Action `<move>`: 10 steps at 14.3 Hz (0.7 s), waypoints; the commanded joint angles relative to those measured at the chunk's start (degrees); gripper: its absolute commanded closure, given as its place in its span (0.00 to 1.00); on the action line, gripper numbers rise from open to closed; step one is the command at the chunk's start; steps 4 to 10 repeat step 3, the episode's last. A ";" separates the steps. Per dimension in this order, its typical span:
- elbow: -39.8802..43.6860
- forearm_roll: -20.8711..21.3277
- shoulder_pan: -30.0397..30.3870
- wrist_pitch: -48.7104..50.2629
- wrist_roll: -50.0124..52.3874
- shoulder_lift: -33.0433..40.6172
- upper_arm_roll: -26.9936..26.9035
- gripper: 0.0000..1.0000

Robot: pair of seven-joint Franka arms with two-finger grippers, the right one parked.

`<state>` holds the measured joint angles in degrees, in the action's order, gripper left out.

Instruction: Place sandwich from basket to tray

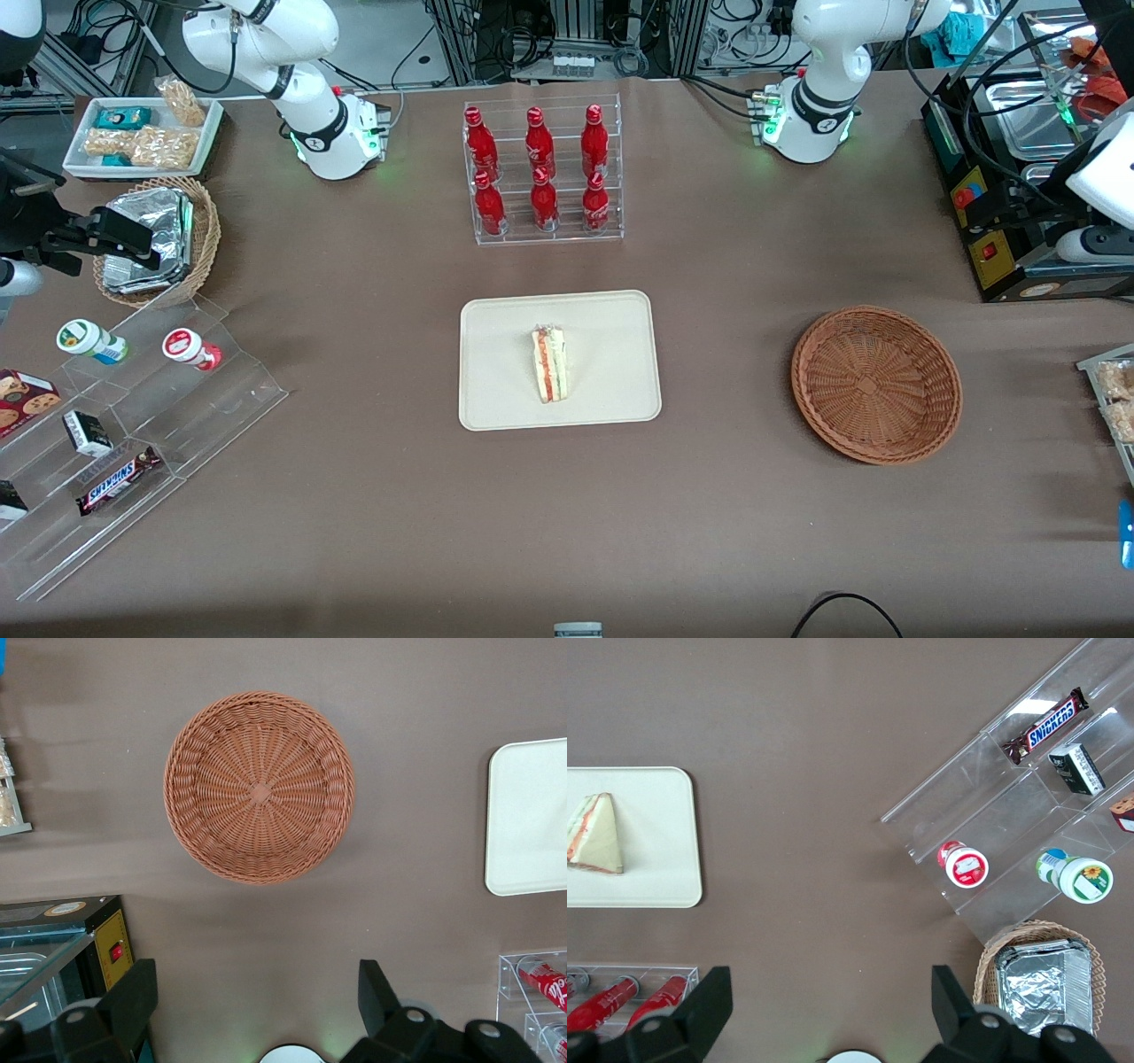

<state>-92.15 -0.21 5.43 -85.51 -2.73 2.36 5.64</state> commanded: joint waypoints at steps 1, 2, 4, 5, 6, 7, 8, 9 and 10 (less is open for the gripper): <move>-0.13 -1.02 -0.59 -0.27 -0.78 -0.69 -1.77 0.00; -2.22 -1.02 -2.08 -0.80 -0.87 -0.52 -2.82 0.00; -3.90 -0.94 -2.70 -2.37 -0.78 -0.17 -3.18 0.00; -3.90 -0.94 -2.70 -2.37 -0.78 -0.17 -3.18 0.00; -3.90 -0.94 -2.70 -2.37 -0.78 -0.17 -3.18 0.00; -3.90 -0.94 -2.70 -2.37 -0.78 -0.17 -3.18 0.00; -3.90 -0.94 -2.70 -2.37 -0.78 -0.17 -3.18 0.00; -3.90 -0.94 -2.70 -2.37 -0.78 -0.17 -3.18 0.00; -3.90 -0.94 -2.70 -2.37 -0.78 -0.17 -3.18 0.00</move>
